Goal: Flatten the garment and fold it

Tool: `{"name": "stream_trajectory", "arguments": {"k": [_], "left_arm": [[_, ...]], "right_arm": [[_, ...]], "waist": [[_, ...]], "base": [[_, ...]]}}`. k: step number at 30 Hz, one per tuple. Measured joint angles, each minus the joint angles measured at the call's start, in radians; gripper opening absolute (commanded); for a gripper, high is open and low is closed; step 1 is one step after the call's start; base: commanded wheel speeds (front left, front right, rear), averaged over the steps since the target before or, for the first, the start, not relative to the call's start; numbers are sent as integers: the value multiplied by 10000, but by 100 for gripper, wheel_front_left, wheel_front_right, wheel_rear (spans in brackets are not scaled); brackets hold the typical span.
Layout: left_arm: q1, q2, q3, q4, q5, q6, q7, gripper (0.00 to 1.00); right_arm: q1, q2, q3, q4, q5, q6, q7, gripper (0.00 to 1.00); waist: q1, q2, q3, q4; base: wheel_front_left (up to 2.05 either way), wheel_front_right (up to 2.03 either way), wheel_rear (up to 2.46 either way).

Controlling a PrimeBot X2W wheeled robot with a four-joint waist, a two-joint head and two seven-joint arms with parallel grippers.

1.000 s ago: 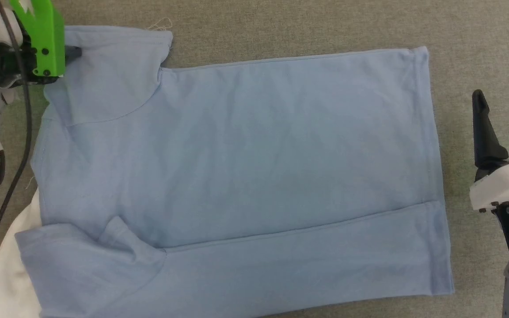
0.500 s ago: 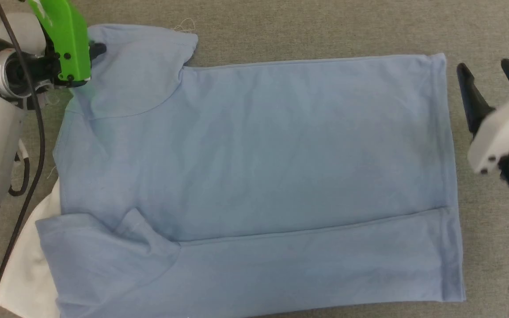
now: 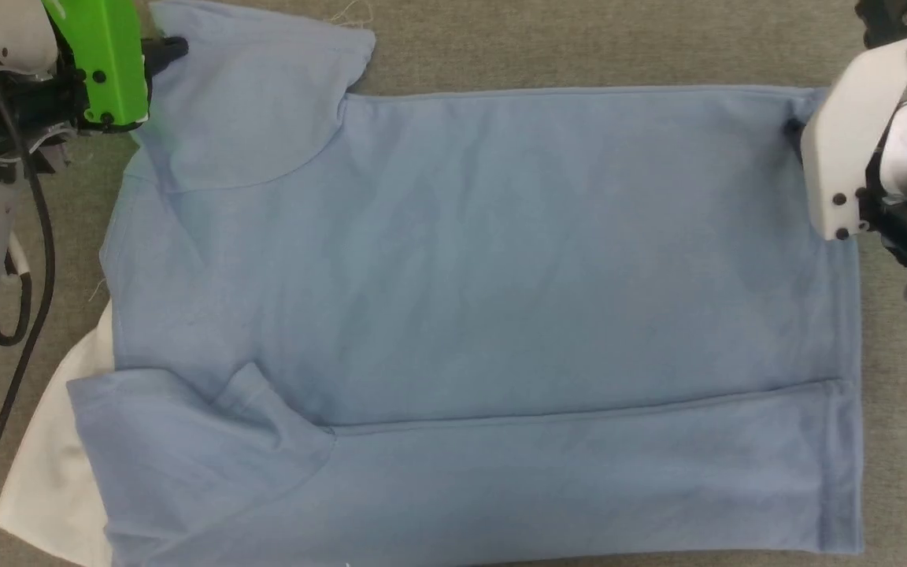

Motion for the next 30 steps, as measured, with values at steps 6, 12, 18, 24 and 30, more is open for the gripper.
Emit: {"name": "stream_trajectory", "arguments": {"k": [6, 12, 18, 24, 30], "left_arm": [[189, 56, 50, -286, -46, 29, -13, 0], [250, 73, 67, -458, -209, 46, -35, 0], [390, -27, 82, -497, -347, 36, -261, 0], [701, -288, 293, -673, -675, -2, -619, 0], [1539, -263, 533, -1294, -997, -33, -1091, 0]], "right_arm": [[-170, -84, 222, 50, 36, -4, 667, 100], [-154, 86, 130, -52, 198, -2, 909, 0], [120, 73, -90, 0, 326, -2, 426, 0], [464, 0, -341, 73, 805, 0, -587, 0], [1423, -424, -433, 217, 1396, 0, -1210, 0]], "waist": [[-1, 0, 187, 217], [0, 0, 66, 257], [0, 0, -438, 274], [0, 0, -1267, 316], [-1, 0, -2319, 389]], "base": [[0, 0, 0], [0, 0, 0], [0, 0, 0], [0, 0, 0], [0, 0, 0]]}}
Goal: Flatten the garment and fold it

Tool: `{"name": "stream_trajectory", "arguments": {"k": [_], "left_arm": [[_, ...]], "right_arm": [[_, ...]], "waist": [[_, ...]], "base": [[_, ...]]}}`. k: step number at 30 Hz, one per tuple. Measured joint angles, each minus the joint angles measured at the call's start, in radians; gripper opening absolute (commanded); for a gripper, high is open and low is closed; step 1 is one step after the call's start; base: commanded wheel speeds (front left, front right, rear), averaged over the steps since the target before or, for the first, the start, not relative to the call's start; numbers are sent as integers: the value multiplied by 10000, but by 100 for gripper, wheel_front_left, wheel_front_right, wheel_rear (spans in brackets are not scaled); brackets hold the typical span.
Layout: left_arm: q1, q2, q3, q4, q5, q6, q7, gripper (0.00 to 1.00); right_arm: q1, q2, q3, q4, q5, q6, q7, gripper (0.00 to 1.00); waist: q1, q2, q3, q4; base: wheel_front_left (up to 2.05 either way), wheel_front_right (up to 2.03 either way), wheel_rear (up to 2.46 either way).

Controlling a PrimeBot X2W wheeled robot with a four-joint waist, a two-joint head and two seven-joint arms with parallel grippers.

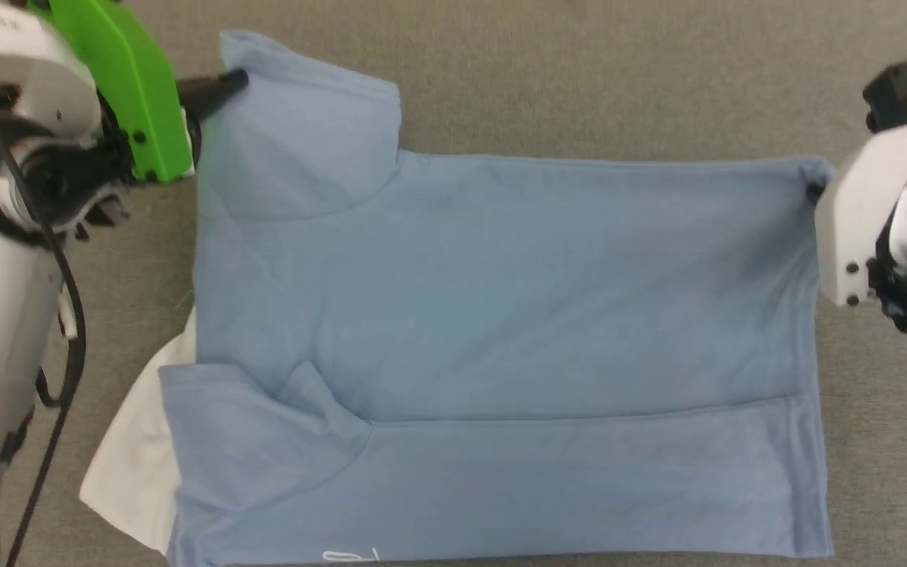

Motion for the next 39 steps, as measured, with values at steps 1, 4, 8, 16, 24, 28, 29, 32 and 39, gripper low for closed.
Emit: {"name": "stream_trajectory", "arguments": {"k": [1, 4, 8, 16, 24, 28, 29, 32, 39], "left_arm": [[182, 6, 13, -113, -40, 4, -44, 0], [925, 33, 107, -543, -161, 138, -267, 0], [2120, 255, 353, -1145, -265, 525, -616, 0], [4979, 552, 1135, -2474, -982, 1478, -1323, 0], [7589, 560, 1862, -3294, -1561, 2163, -2127, 0], [8492, 345, 2019, -3118, -1954, 2249, -2393, 0], [8888, 184, 2046, -2665, -2075, 2259, -2458, 0], [9014, 67, 2008, -2119, -2180, 2265, -2445, 0], [9042, -92, 1858, -1216, -2278, 2380, -2245, 19]], "right_arm": [[138, -52, -35, 15, 81, 0, -113, 0], [647, -247, -117, 52, 353, 0, -504, 0], [1403, -355, -211, 23, 756, 0, -1014, 0], [3199, -460, -456, -242, 1432, 0, -1457, 0], [4550, -151, -640, -316, 1689, 0, -1785, 0], [4930, 182, -723, -42, 1695, 0, -1992, 0], [5162, 393, -732, 324, 1590, 0, -2132, 0], [5290, 556, -629, 721, 1463, 0, -2211, 0], [5358, 738, -537, 1112, 1338, 0, -2477, 0]], "waist": [[0, 1, -149, 11], [-1, 0, -684, 55], [-1, 0, -1404, 112], [-1, 0, -2626, 211], [-1, 0, -2925, 285], [-1, 0, -2708, 277], [-1, 1, -2540, 256], [-1, 0, -2445, 203], [-1, 0, -2458, 87]], "base": [[0, 0, 0], [0, 0, 0], [0, 0, 0], [0, 0, 0], [0, 0, 0], [0, 0, 0], [0, 0, 0], [0, 0, 0], [0, 0, 0]]}}
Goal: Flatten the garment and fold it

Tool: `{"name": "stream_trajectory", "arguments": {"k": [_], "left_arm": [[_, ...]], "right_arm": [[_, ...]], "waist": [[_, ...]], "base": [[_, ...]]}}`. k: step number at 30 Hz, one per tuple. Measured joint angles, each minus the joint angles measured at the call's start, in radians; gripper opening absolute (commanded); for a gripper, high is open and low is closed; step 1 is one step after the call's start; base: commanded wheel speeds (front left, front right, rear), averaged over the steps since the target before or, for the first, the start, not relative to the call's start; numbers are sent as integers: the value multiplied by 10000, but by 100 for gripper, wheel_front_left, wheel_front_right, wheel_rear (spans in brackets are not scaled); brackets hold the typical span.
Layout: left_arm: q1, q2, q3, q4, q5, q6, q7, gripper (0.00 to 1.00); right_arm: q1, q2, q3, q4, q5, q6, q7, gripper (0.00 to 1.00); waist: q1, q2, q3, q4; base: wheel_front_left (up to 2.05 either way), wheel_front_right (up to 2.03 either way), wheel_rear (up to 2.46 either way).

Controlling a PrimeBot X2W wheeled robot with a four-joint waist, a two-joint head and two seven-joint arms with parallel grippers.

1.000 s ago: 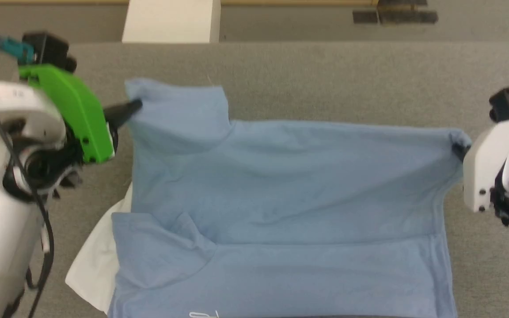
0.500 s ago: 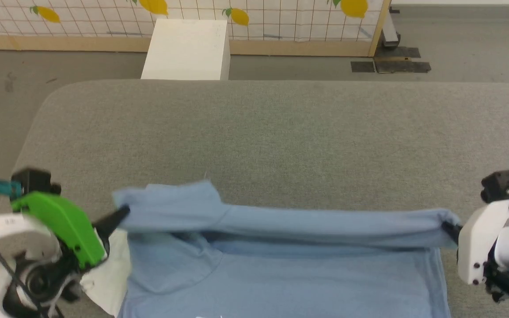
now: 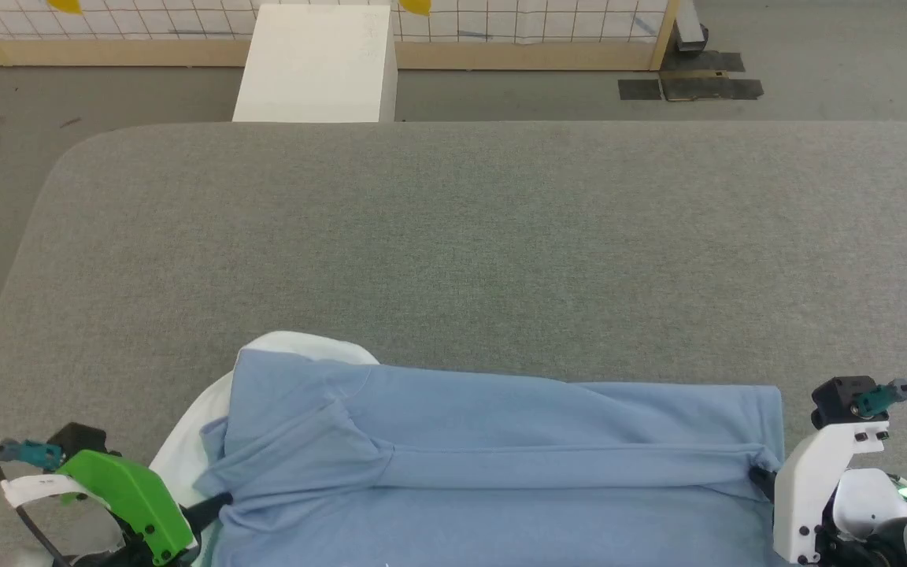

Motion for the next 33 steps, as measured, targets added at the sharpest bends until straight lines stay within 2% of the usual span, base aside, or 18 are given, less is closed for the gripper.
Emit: {"name": "stream_trajectory", "arguments": {"k": [1, 2, 5, 8, 15, 19, 22, 24, 26, 30, 33], "left_arm": [[0, 8, -44, 56, 0, -2, 94, 41], [0, 15, -65, 88, 2, -2, 109, 100], [-2, 169, -71, 121, 6, 8, 242, 100], [-14, 454, -59, -182, 121, 219, 309, 100], [-317, 1103, 447, -1513, 378, 642, 265, 100], [-963, 997, 1151, -2128, 752, 209, -1310, 100], [-1098, 934, 1298, -2119, 1678, -387, -2777, 100], [-1109, 865, 1338, -1902, 2504, -807, -4125, 100], [-1117, 752, 1346, -1570, 3087, -1055, -5152, 100], [-1129, 378, 1402, -857, 4266, -1354, -7471, 100], [-1150, 180, 1352, -510, 4939, -1540, -8192, 100]], "right_arm": [[0, 8, 13, 23, 2, 0, -6, 45], [-1, 13, 21, 33, 8, 0, -12, 100], [-1, 4, -40, 15, 136, 0, -82, 100], [9, -50, -309, -268, 556, 0, -73, 100], [34, -462, -1269, -1580, 1233, 0, 230, 100], [36, -637, -1741, -1939, 1327, 0, 460, 100], [38, -744, -1818, -1952, 1354, 0, 554, 100], [50, -763, -1806, -1910, 1373, 0, 646, 100], [69, -792, -1764, -1839, 1490, 0, 671, 100], [204, -909, -1584, -1601, 1576, 0, 713, 100], [348, -1041, -1423, -1386, 1615, 0, 709, 100]], "waist": [[0, 0, -22, -9], [0, 0, -56, -18], [0, 0, -191, -39], [0, 0, -405, -24], [0, 0, -989, 51], [0, 0, -1193, 121], [0, 0, -1194, 150], [0, 0, -1127, 156], [0, 0, -1042, 167], [0, 0, -767, 200], [1, 0, -504, 245]], "base": [[0, 0, 0], [0, 0, 0], [0, 0, 0], [0, 0, 0], [0, 0, 0], [0, 0, 0], [0, 0, 0], [0, 0, 0], [0, 0, 0], [0, 0, 0], [0, 0, 0]]}}
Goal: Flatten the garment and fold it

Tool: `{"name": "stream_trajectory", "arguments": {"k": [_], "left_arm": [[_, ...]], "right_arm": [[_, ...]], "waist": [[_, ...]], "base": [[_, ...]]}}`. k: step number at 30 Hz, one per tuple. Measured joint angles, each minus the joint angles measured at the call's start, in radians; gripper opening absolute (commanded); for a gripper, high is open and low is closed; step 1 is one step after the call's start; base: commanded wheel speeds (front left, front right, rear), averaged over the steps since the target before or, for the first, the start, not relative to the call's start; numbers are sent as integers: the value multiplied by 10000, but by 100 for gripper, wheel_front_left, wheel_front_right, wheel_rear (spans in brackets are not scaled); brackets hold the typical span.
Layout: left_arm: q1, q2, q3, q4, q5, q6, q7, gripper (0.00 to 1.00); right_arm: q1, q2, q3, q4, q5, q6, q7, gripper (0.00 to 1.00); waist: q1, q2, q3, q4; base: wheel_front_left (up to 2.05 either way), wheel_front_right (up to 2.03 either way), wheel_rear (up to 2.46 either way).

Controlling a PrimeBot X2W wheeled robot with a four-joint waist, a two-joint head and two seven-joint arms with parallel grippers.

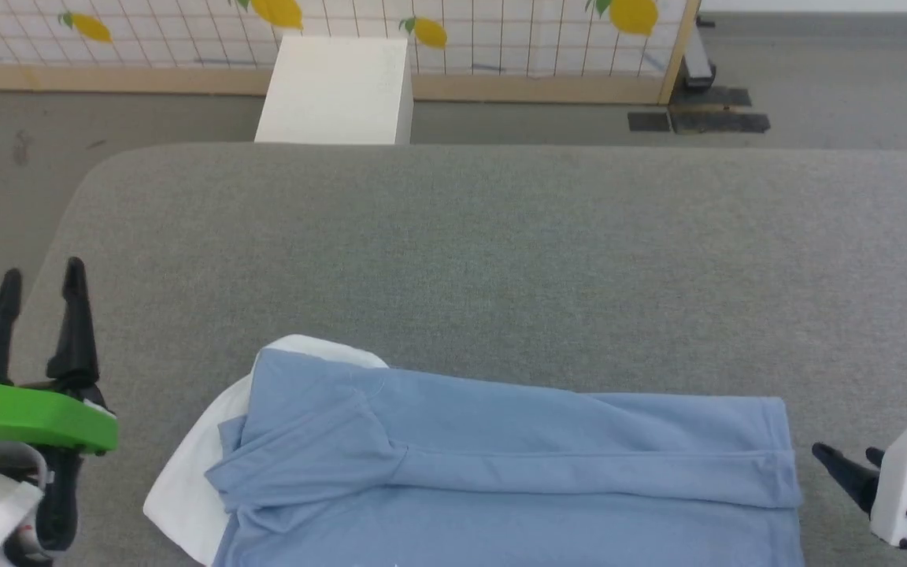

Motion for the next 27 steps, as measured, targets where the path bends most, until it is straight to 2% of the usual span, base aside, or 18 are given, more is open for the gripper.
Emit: {"name": "stream_trajectory", "arguments": {"k": [3, 8, 17, 22, 27], "left_arm": [[-43, -213, -25, 171, 709, -255, -151, 100], [-65, -740, 485, 102, 1657, -709, -165, 100], [267, -1440, 1419, -102, 2232, -1243, -169, 100], [344, -1611, 1680, -81, 2334, -1375, -196, 100], [345, -1766, 1822, -38, 2408, -1484, -198, 100]], "right_arm": [[120, -63, 238, 221, 88, 0, -10, 100], [152, -111, 698, 631, 372, 0, -234, 100], [-240, -259, 1827, 1210, 706, -4, -849, 100], [-586, -416, 2560, 1390, 855, -15, -928, 100], [-733, -474, 2727, 1645, 940, -15, -966, 100]], "waist": [[0, 0, 274, 55], [0, 0, 684, 130], [0, 0, 1117, 83], [0, 0, 1142, 96], [0, -1, 1102, 118]], "base": [[0, 0, 0], [0, 0, 0], [0, 0, 0], [0, 0, 0], [0, 0, 0]]}}
